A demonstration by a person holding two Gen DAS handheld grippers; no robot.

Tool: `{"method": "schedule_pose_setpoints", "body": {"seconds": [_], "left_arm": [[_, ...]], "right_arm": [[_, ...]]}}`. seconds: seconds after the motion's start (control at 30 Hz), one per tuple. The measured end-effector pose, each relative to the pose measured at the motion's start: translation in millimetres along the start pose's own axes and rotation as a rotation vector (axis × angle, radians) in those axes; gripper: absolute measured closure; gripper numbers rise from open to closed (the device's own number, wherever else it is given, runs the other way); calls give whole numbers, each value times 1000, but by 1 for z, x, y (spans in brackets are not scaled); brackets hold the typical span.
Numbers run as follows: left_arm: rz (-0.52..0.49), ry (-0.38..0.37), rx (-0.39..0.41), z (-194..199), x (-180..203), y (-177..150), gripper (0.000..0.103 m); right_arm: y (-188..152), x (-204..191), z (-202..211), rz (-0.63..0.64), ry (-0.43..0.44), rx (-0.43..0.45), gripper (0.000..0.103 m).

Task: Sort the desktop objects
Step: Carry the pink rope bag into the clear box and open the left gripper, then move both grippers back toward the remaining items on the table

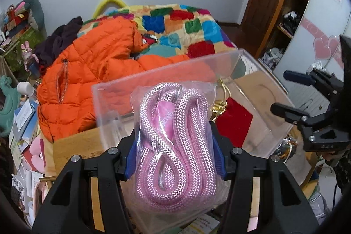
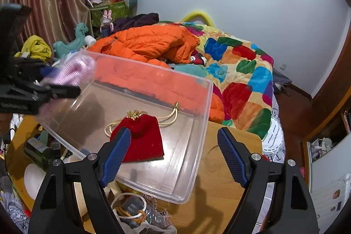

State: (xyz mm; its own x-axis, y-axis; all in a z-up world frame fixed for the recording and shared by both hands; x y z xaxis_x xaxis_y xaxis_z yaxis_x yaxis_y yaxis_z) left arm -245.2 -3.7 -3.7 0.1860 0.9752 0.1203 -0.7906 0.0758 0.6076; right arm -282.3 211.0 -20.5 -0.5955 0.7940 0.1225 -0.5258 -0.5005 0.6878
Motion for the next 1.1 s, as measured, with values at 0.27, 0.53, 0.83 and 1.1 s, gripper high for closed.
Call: {"method": "schedule_pose_setpoints", "body": {"seconds": [0.27,0.53,0.83,1.1], "left_arm": [[-58,45,-55,-24,11,-1,47],[-49,22,-72,-20,13,-4,46],[-78,24,26,21,26,-3,30],[-21,32,53,57,27,-25,21]], "right_arm": [[-6,-3,1,-9,38,1,23],[-9,-7,12,-17,44,23,22],[-14,-20,39,7,34,60,22],[-19,-33,68,31,24,108,22]]}}
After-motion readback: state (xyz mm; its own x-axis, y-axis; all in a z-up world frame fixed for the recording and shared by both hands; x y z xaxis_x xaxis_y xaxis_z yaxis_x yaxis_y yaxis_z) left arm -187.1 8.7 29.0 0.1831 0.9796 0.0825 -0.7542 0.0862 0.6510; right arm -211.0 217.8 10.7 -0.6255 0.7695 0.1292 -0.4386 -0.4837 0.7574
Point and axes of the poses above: each gripper's, at about its wrist camera, not at the fingertips, and z roughly against the way its jaws point, x to its right, y to its top, the point moved 4 cm from there along -z, roughly the way its jaws point, and after that the axes turned 2 degrees about z, right-handed, at the moved point
